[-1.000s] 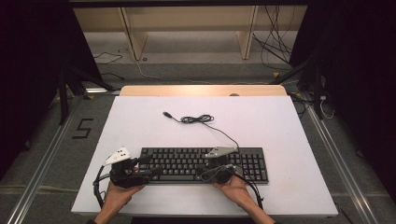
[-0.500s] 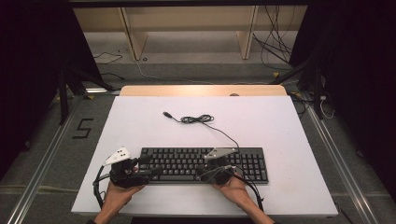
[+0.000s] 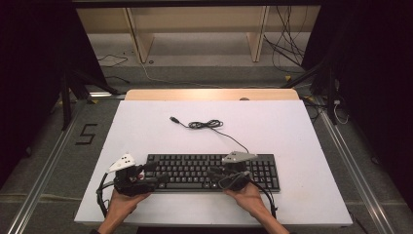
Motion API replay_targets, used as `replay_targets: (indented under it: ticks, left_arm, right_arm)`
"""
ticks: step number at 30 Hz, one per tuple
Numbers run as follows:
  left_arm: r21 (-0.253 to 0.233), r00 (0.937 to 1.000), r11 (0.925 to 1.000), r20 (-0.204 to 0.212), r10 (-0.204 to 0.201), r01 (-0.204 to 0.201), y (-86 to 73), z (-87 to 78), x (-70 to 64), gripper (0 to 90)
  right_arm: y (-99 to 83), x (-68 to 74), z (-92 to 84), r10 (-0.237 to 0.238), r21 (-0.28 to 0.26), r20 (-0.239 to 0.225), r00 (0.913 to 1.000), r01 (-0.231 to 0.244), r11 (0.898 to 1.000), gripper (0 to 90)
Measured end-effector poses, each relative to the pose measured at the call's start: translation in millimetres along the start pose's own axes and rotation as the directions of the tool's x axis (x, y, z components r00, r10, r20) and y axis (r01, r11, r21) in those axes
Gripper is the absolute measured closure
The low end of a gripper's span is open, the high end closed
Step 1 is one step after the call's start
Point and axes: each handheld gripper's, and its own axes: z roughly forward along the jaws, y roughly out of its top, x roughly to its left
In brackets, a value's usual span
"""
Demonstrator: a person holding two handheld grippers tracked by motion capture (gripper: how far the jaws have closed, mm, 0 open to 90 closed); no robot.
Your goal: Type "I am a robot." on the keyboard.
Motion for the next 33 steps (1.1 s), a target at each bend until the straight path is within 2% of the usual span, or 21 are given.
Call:
replay_targets:
  ticks: [7,17,33]
  left_arm:
    - [0.002,1.0,1.0,0.005,-0.002,0.002,0.1,0.2,0.0,25.7]
    - [0.01,0.9999,0.9999,0.015,-0.003,0.003,0.1,1.4,-1.2,25.0]
    - [0.015,0.9998,0.9999,0.02,0.002,-0.002,0.5,1.0,-2.2,24.5]
  right_arm:
    - [-1.2,-5.2,-23.0,0.02,-0.075,-0.015,0.9997,-0.021,0.997,61.8]
    - [-4.1,-5.9,-39.8,0.03,-0.104,-0.004,0.9995,-0.03,0.994,42.5]
    - [-21.1,-12.5,-71.2,0.041,-0.169,0.04,0.9984,-0.034,0.985,35.0]
